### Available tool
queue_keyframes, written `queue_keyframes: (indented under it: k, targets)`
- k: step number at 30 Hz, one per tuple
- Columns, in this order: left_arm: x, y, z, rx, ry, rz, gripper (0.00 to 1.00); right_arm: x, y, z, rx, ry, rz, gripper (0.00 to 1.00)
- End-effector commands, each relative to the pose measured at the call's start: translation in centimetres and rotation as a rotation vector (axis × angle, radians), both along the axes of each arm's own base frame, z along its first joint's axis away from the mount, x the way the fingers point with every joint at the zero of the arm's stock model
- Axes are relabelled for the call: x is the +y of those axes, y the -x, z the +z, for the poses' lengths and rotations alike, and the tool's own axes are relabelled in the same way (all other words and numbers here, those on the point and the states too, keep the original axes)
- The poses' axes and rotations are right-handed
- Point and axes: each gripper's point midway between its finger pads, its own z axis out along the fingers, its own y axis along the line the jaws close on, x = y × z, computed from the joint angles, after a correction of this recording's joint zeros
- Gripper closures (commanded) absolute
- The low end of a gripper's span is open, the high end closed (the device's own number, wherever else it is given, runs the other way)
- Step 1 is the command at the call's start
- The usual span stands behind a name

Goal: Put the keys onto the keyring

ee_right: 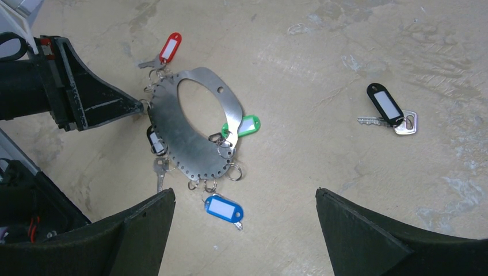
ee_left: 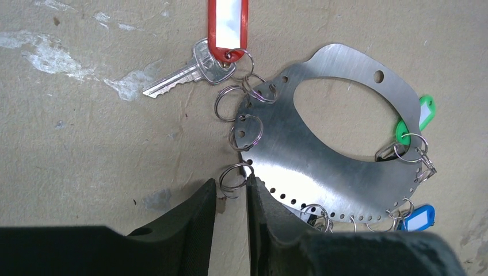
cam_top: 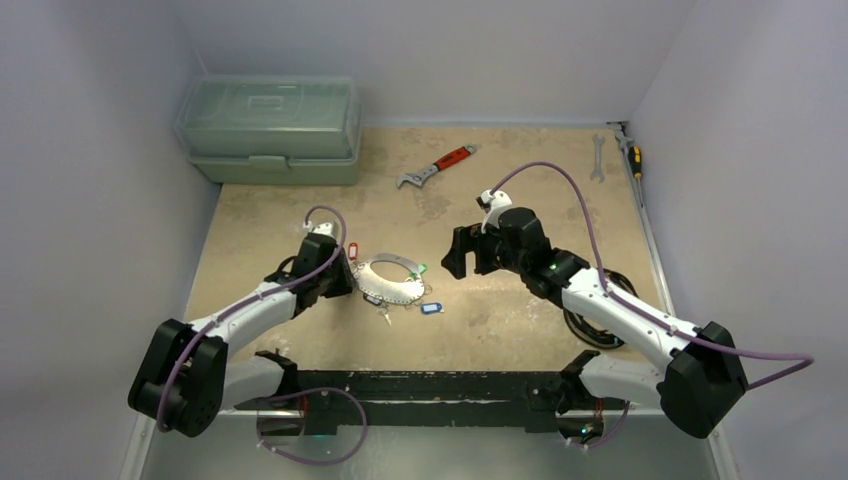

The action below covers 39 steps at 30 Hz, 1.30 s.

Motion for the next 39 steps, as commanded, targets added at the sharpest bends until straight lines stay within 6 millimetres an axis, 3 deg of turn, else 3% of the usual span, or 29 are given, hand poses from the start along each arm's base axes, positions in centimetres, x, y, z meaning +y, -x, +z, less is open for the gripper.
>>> queue_keyframes:
  k: [1,14,19,22,39]
  targets:
    - [-0.1,-0.4,-0.5,-0.027,-0.009,-0.021,0.77,0.2,0.1,0.2,-0.006,-0.007,0.012,0.05]
    - [0.4,-0.7,-1.2,-0.029,-0.041,-0.004,0.85,0.4,0.1,-0.3,0.008,0.004,0.028,0.05]
    - [0.4,-1.2,-1.2,-0.031,-0.05,-0.001,0.99,0.4,0.2,-0.4,0.01,0.01,0.029,0.05]
    - [0.3,-1.3,-1.3,-0.029,-0.054,-0.003,1.0,0.3,0.3,-0.4,0.011,0.011,0.03,0.05]
    - [0.3,-2.2,3.2,-0.134,-0.075,-0.011,1.0,0.2,0.5,0.3,-0.01,0.002,0.04,0.05]
